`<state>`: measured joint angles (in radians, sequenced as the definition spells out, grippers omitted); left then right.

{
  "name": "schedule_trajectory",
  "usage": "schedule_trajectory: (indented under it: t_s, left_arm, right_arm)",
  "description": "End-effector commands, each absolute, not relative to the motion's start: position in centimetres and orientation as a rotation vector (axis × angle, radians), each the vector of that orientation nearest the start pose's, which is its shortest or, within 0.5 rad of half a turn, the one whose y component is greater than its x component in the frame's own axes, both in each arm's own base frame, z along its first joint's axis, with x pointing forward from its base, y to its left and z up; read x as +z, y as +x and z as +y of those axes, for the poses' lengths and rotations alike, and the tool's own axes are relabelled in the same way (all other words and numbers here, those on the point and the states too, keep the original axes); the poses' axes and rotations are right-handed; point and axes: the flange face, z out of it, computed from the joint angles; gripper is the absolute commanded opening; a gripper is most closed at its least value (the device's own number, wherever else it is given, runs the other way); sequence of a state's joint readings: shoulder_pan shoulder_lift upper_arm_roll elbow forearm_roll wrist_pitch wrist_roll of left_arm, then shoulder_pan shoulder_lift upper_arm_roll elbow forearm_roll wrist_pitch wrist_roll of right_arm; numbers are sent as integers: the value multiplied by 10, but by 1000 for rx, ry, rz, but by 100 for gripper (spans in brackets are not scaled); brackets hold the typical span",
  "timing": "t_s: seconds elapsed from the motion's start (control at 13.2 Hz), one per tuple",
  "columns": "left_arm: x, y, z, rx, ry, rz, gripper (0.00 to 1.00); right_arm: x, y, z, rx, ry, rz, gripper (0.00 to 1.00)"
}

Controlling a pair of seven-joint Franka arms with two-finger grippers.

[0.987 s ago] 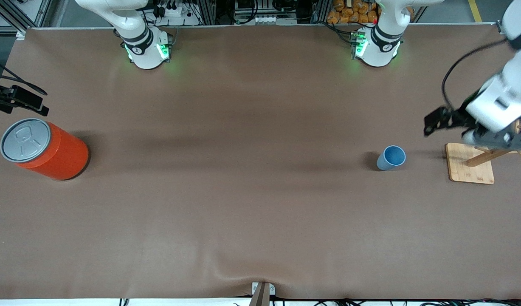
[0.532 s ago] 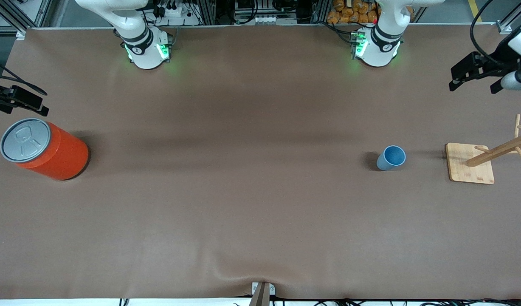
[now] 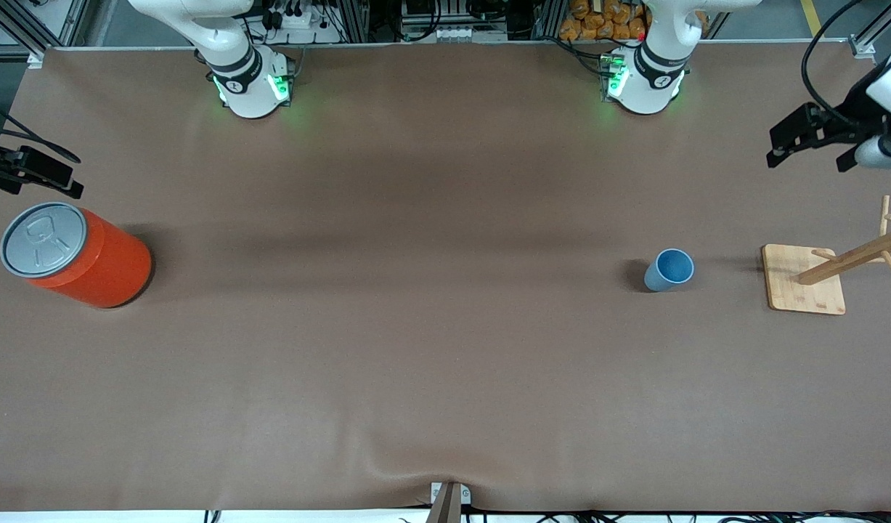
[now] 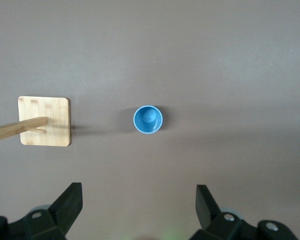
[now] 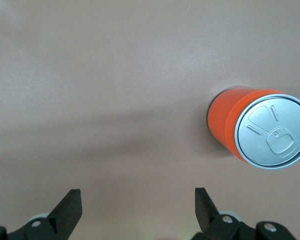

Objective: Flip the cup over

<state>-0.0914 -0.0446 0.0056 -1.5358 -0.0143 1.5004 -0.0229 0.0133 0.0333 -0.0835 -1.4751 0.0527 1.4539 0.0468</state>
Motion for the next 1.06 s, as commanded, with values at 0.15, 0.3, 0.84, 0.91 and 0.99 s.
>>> schedule_trajectory:
  t_s: [0.15, 0.3, 0.84, 0.91, 0.99]
  left_arm:
    - [669, 536, -39, -45, -3113, 94, 100]
    - [661, 541, -32, -22, -3117, 186, 100]
    - [662, 540, -32, -24, -3121, 151, 100]
    - [662, 540, -32, -22, -3122, 149, 100]
    - [661, 540, -32, -20, -3124, 142, 100]
  right_arm:
    - [645, 553, -34, 87, -3088, 196, 100]
    - [644, 553, -34, 90, -3087, 201, 100]
    - [645, 553, -34, 85, -3088, 201, 100]
    - [645, 552, -35, 87, -3087, 203, 100]
    - [644, 552, -36, 89, -3087, 206, 100]
